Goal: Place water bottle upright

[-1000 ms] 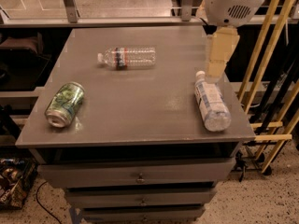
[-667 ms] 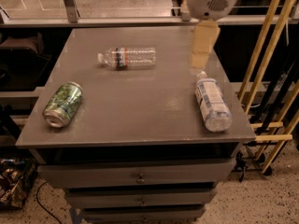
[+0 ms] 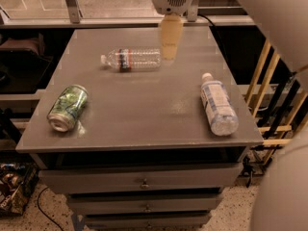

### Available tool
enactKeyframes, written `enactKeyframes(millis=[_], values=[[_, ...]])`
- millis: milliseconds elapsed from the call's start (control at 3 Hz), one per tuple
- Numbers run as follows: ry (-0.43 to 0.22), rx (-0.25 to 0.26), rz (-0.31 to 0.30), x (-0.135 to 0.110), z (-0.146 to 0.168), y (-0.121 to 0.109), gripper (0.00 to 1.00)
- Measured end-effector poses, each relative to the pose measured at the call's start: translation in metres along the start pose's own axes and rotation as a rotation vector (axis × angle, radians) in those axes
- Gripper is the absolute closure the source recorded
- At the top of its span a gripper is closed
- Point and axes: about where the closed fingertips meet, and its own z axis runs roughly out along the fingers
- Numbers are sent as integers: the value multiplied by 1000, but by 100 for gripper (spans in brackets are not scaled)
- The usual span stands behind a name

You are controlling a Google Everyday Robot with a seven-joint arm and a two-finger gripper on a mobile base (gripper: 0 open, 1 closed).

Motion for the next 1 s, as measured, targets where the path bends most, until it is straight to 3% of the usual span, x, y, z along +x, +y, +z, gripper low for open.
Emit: enactKeyframes(millis=[1000], values=[[17,7,2,-46,76,-61,0]])
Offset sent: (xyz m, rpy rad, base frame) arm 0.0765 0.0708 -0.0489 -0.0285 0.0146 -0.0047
